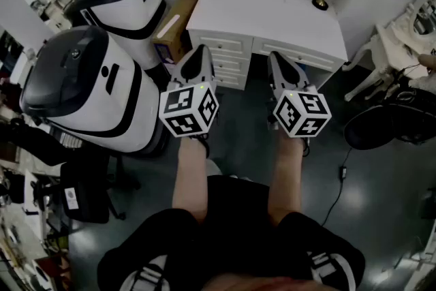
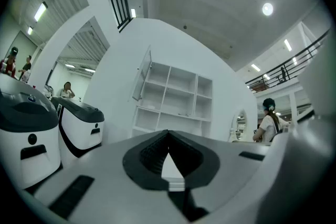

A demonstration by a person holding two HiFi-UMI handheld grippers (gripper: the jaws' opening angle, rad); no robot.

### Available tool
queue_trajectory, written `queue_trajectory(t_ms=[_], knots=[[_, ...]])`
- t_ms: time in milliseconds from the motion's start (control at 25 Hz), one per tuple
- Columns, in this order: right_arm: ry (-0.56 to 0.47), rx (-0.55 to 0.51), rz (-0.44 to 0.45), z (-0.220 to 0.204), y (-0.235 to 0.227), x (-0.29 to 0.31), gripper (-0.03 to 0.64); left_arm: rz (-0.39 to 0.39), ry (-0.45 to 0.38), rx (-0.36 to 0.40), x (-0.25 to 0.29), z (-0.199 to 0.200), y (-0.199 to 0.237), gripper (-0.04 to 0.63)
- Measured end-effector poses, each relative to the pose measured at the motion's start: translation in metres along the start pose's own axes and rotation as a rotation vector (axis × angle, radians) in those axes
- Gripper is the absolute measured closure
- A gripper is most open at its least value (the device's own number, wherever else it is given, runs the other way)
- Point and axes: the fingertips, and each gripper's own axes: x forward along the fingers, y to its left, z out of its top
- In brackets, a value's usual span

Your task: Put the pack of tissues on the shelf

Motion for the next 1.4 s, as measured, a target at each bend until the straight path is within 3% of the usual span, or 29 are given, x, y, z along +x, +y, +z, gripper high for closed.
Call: queue_trajectory(t_ms=[160,360,720,960,1120,1400], knots=[[-0.015,0.008,-0.009,-0.002,0.003,0.006,0.606,-0.093,0.007,-0.026,0.001,0.001,-0.004,0.584],[-0.018,0.014,-0.005,-0.002,0.007,0.019,0.606,-0.091,0.013,-0.055,0.011,-0.001,0.011,0.584],[-0.069,0.059,-0.076,0.015,-0.002,0.052,0.606,-0.149,0.005,-0.087,0.042,0.015,0.03,0.584],[-0.051,0.071,-0.003,0.011,0.034,0.103,0.606,-0.122,0.004,-0.086,0.06,0.028,0.077,0.584],[-0.027,0.07,-0.009,0.006,0.046,0.13,0.606,-0.076,-0.009,-0.106,0.068,0.036,0.113,0.584],[-0.034,0.091,-0.038,-0.001,0.062,0.17,0.606,-0.127,-0.056,-0.135,0.08,0.052,0.155,0.584]])
